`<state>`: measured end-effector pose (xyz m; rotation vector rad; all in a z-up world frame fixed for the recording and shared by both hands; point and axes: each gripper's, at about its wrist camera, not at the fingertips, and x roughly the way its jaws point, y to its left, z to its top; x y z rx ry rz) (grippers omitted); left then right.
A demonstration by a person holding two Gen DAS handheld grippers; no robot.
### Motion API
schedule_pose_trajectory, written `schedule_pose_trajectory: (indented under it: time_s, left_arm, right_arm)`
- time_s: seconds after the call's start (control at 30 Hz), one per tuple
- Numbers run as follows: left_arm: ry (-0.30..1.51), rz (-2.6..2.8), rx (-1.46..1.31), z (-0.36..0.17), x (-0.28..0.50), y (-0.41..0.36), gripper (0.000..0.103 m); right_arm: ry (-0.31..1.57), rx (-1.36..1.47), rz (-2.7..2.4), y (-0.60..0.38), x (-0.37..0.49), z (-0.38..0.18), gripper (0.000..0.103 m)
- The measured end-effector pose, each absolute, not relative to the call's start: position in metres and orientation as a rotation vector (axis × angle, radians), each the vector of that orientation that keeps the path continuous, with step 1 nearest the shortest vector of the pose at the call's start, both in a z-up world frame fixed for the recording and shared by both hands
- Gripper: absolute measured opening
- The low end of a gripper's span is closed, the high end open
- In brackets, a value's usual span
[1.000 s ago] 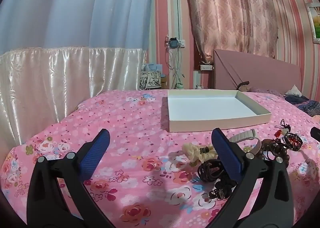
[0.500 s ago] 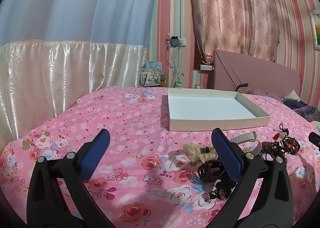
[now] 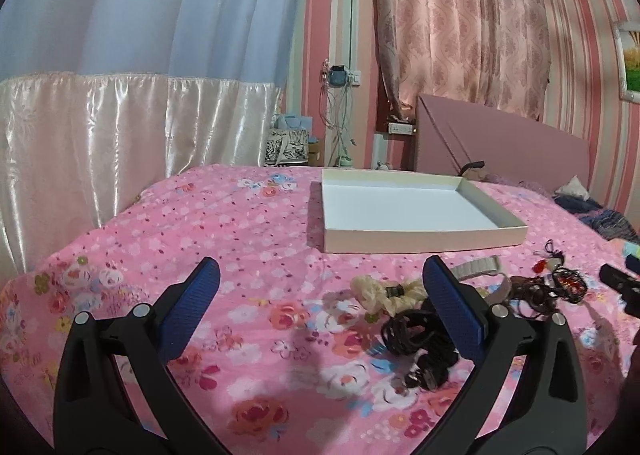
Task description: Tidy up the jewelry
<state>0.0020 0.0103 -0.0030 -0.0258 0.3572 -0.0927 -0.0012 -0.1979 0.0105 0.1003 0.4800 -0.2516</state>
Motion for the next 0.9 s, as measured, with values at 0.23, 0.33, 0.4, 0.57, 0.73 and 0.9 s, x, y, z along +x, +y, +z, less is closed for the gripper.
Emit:
schedule_pose_trajectory:
  time_s: [0.23, 0.33, 0.4, 0.57, 0.73, 0.9]
  left_arm:
    - [0.421, -0.131, 0.049, -0.011, -0.011, -0.018, 0.1]
    - [0.463, -0.147, 0.087, -0.015, -0.005, -0.029, 0.1]
    - [0.502, -0.161, 0.091, -0.018, -0.001, -0.034, 0.1]
    - [0.617, -0.198, 0.104, -0.03, 0.012, -0.049, 0.1]
    - [0.69, -0.248, 0.116, -0.041, 0.02, -0.056, 0.081]
    - [0.756, -0.295, 0.119, -0.054, 0.027, -0.066, 0.058]
  right_arm:
    - [0.477, 0.102, -0.247, -0.197, -0.001, 0.012, 0.101]
    - [0.487, 0.107, -0.248, -0.196, 0.001, 0.011, 0.1]
    - [0.503, 0.105, -0.257, -0.197, 0.003, 0.01, 0.098]
    - [0.54, 0.12, -0.249, -0.201, 0.003, 0.008, 0.094]
    - [0.572, 0.103, -0.229, -0.195, 0.008, 0.005, 0.086]
    - [0.592, 0.124, -0.226, -0.201, 0.014, 0.003, 0.085]
